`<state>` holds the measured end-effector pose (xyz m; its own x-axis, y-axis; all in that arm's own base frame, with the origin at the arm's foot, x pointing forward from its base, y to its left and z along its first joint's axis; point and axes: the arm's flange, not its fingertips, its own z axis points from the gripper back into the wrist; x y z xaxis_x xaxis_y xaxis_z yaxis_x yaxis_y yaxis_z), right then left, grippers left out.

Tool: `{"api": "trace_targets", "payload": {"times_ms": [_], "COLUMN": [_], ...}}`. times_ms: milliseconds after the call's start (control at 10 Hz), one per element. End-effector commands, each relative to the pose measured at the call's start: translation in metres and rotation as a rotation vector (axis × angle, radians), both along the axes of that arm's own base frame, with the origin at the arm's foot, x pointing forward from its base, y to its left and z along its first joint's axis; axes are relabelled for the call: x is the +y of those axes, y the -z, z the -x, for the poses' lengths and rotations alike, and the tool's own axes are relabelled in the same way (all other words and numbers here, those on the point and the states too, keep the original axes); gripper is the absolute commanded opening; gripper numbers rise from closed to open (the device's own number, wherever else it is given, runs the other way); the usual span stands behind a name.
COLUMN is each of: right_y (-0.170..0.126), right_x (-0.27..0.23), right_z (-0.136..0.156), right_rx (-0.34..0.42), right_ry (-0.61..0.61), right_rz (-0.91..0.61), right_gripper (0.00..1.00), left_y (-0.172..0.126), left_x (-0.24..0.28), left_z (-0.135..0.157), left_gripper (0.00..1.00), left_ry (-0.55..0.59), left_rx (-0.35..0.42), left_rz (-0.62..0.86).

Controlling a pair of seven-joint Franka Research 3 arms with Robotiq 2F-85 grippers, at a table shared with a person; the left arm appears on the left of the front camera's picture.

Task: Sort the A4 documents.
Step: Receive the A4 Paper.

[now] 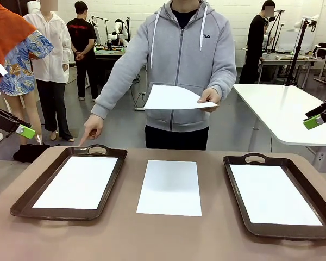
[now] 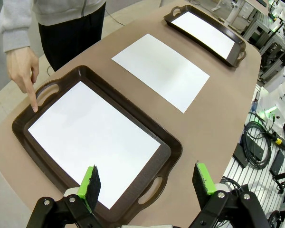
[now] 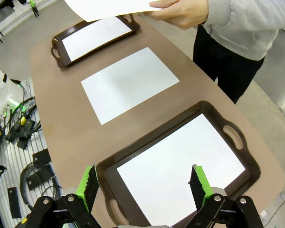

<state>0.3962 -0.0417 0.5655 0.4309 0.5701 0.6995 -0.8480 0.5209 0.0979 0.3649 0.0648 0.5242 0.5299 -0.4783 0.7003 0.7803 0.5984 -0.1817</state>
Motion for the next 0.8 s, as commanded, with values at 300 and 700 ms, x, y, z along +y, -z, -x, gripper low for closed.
{"api": "trace_targets", "payload": {"times_ms": [300,700], "right_y": [0.000,0.000], "right_x": [0.001,0.001], "right_z": [0.000,0.000], "right_rx": [0.001,0.001], "right_ry": [-0.002,-0.002], "right_rz": [-0.004,-0.004], "right_gripper": [1.00,1.00], "left_y": [-0.018,-0.046], "left_x": [-0.003,-0.047], "left_z": [-0.001,-0.052], "left_gripper": [1.00,1.00], "left_ry": [-0.040,-0.053], "left_rx": [-0.039,0.021], "left_rz": [-0.078,0.009]}}
